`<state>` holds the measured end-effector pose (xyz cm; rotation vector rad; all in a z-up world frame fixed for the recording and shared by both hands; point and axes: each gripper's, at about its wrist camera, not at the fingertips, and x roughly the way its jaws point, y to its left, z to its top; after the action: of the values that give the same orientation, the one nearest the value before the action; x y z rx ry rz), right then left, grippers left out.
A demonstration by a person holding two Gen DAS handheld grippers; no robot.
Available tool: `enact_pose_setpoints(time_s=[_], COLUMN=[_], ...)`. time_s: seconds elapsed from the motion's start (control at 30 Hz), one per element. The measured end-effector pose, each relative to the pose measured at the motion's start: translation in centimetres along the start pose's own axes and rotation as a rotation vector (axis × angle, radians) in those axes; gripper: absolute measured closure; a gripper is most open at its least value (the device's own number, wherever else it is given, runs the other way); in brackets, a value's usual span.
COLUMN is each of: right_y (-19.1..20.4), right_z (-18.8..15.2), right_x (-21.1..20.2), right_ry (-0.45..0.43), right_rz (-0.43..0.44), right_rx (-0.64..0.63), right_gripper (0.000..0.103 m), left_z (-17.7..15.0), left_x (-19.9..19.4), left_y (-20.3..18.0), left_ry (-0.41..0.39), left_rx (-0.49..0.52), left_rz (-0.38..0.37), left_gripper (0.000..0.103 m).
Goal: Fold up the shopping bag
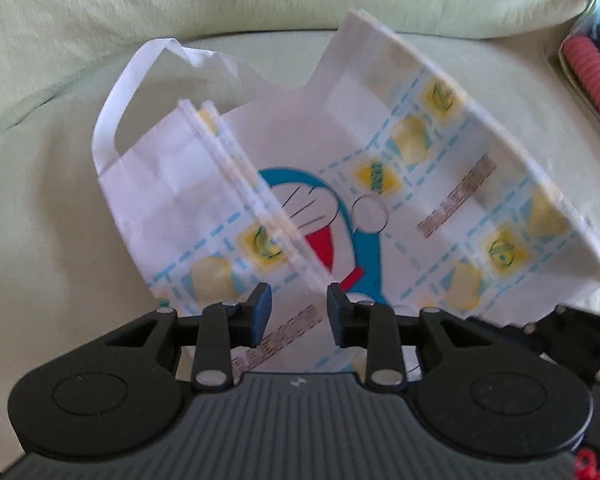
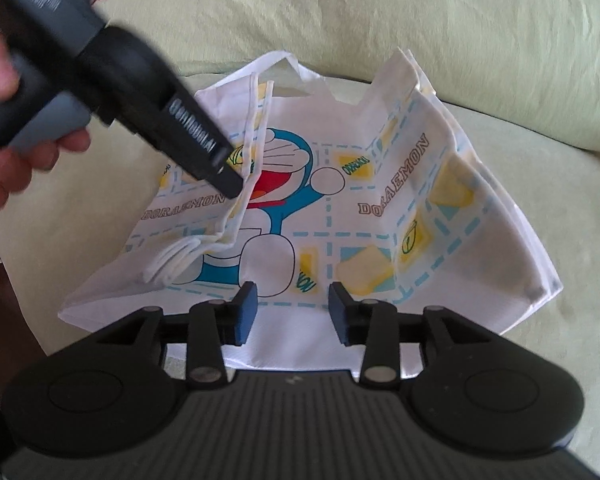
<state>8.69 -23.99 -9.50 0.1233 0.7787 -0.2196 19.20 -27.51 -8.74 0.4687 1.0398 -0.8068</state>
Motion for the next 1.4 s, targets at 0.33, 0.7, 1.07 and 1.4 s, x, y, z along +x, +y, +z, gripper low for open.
enact_pose_setpoints(time_s=[0.33,0.7,1.07,1.4], right_y=[1.0,5.4,17.5,12.8], right_z=[-0.2,1.4,0.3,1.7], right_x=[-0.2,1.7,5.2,2.2], right_ry=[0.016,0.019,-0.005,-0.159], right_rz=[-0.006,0.014,0.074,-0.08], right_rx=[-0.01,-0.06,-0.492,-0.444], right_gripper=[0.064,0.054,0.054,0.051], left_z=[-1.9,-9.4,-14.6,-14.5], left_x=[-1.3,-6.9,-11.9,-3.9], left_y=[2.7,10.8,14.7,14.0], left_ry=[-0.007,-0.052,-0.163,-0.043], left_rx=[-0.026,-0.136,-0.315,-0.243], left_rz=[0.021,0.165,0.203,0.231], left_gripper=[0.088,0.092,0.093,0.093])
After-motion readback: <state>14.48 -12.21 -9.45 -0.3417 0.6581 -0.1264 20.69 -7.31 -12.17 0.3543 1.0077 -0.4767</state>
